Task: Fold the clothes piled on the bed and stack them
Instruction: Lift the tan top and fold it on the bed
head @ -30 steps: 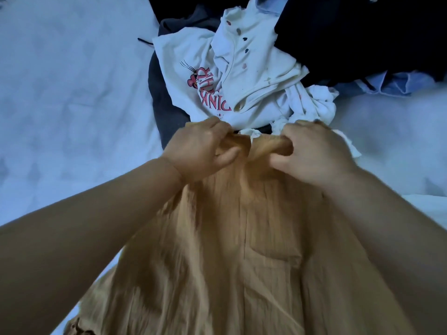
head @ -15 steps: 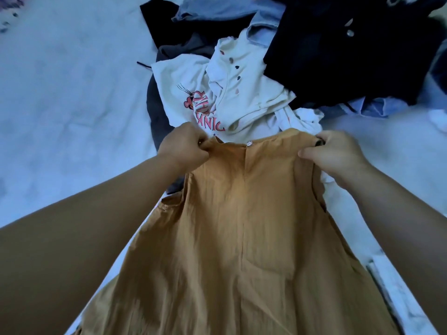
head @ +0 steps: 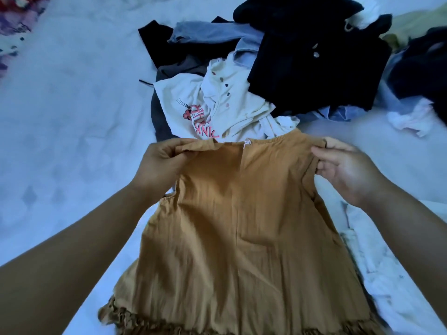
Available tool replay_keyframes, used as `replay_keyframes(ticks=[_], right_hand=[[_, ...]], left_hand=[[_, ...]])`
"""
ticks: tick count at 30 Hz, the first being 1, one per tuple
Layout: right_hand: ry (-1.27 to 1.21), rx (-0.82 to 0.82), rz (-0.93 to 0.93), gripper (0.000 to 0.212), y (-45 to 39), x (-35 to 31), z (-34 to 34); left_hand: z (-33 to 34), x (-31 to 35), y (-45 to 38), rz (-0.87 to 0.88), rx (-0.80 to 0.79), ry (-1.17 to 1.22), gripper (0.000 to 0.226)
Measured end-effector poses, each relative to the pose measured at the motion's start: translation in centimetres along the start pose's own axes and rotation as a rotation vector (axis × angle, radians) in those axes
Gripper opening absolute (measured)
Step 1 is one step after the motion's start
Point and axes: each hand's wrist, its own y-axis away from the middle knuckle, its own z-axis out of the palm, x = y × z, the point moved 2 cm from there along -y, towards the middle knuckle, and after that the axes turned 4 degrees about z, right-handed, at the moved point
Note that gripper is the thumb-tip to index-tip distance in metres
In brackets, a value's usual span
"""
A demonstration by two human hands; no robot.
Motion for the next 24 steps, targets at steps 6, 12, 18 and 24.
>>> replay_keyframes(ticks=[6,12,18,24], right_hand=[[0.259,-0.262,0.061,0.035,9.3,2.4,-2.1],[0.634,-0.367,0.219,0.023,17.1,8.8,-1.9],[1.131,-0.564,0.183,0.027,20.4,14.2,0.9],[1.160,0.034,0.039,0.021,17.0,12.2,2.5]], left_hand=[[-1.2,1.2,9.2,0.041,-0.392,-0.159,0.033],[-1.6,-3.5,17.4,0.146,-0.574,-0.516,0.037],[0.0,-7.1,23.2,0.035,-1.039,-0.814,0.046],[-0.9,-7.3,19.1,-0.003,-0.316,-0.743,0.024]])
